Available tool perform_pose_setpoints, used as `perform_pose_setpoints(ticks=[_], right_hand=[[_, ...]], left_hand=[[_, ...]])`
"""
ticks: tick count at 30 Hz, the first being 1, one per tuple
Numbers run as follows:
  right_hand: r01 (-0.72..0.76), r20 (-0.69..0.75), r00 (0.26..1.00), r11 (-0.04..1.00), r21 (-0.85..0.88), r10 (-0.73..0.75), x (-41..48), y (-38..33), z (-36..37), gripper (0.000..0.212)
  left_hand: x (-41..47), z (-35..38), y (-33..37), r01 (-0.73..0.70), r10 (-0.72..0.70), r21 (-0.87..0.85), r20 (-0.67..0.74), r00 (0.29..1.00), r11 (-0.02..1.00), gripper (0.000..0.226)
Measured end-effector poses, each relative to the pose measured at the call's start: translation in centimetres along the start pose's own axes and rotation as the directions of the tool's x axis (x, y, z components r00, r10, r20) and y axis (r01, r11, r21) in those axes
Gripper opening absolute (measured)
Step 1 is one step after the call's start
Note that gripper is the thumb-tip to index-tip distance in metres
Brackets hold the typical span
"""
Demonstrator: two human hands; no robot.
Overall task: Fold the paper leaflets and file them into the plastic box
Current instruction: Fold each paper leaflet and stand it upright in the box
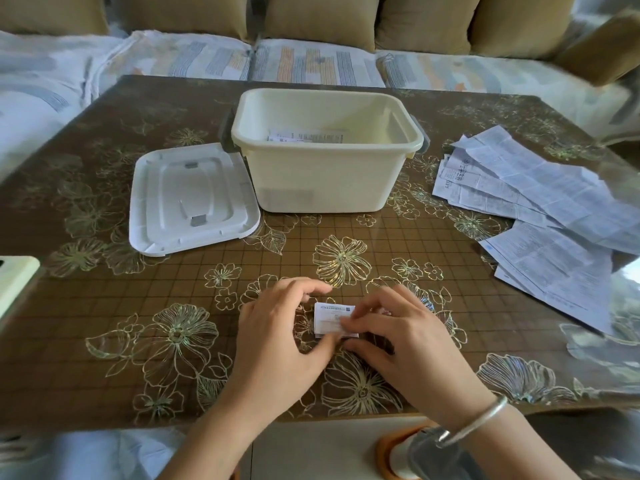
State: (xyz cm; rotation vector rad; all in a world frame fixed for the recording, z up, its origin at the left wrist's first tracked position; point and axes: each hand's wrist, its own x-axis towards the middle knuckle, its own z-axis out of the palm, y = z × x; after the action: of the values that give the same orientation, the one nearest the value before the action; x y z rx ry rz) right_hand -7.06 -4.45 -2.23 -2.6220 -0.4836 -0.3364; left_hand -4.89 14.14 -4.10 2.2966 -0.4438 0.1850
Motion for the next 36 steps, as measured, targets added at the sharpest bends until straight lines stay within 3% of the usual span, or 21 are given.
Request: perform_pose_setpoints(ticks=[4,10,13,17,19,23,26,29,32,36], right_hand=[[0.099,0.015,0.995,0.995,-0.017,-0.098,0.8,0.3,-0.3,0.022],[0.256,0.006,0.966,0.954,-0.154,-0.259,1.7,0.6,-0.9,0.018],[0.228,0.028,0.974,0.965,-0.128,-0.226,3.4,0.2,-1.6,0.015],[0.142,0.011,0.99,0.99,-0.004,-0.142,6.9,-0.4,-3.5,0.011],[0.091,-0.013,0.996,0.994,0.067,-0.09,9.2,-0.6,-5.3,0.017],[0.018,-0.084,0.996,0.963,0.268,0.005,15.0,0.2,-9.9,0.01],[0.023,-0.126,0.992,0.961,0.274,0.012,20.3,1.5,-11.8,0.006],[-0.022,0.027,0.999,0.987,0.16,0.018,25.4,2.9,-10.6,0.004],[0.027,0.196,0.98,0.999,-0.037,-0.019,28.8,3.9,-7.8,0.01],[0.078,0.286,0.958,0.986,-0.147,-0.033,30.5,4.5,-5.1,0.011]], left_hand=[[0.5,-1.2,-1.1,-0.119,0.116,0.033,0.086,0.99,0.992,0.022],[2.2,-2.5,-1.4,-0.234,0.223,0.056,0.158,0.962,0.971,0.021],[3.8,-3.0,-0.9,-0.212,0.209,0.024,0.09,0.974,0.977,0.012],[6.6,-5.4,1.0,-0.193,0.194,-0.028,0.031,0.981,0.981,0.028],[8.5,-6.9,1.9,-0.21,0.21,-0.033,0.005,0.978,0.977,0.02],[12.9,-10.4,1.8,-0.203,0.186,-0.045,-0.246,0.951,0.978,0.016],[16.3,-11.7,0.3,-0.11,0.084,-0.041,-0.405,0.91,0.993,0.018],[19.6,-10.8,-1.5,-0.02,-0.002,-0.045,-0.447,0.894,0.999,0.017],[21.6,-9.2,-2.5,0.079,-0.12,-0.117,-0.409,0.905,0.99,0.018],[21.9,-8.4,-2.8,0.127,-0.179,-0.16,-0.374,0.91,0.979,0.019]])
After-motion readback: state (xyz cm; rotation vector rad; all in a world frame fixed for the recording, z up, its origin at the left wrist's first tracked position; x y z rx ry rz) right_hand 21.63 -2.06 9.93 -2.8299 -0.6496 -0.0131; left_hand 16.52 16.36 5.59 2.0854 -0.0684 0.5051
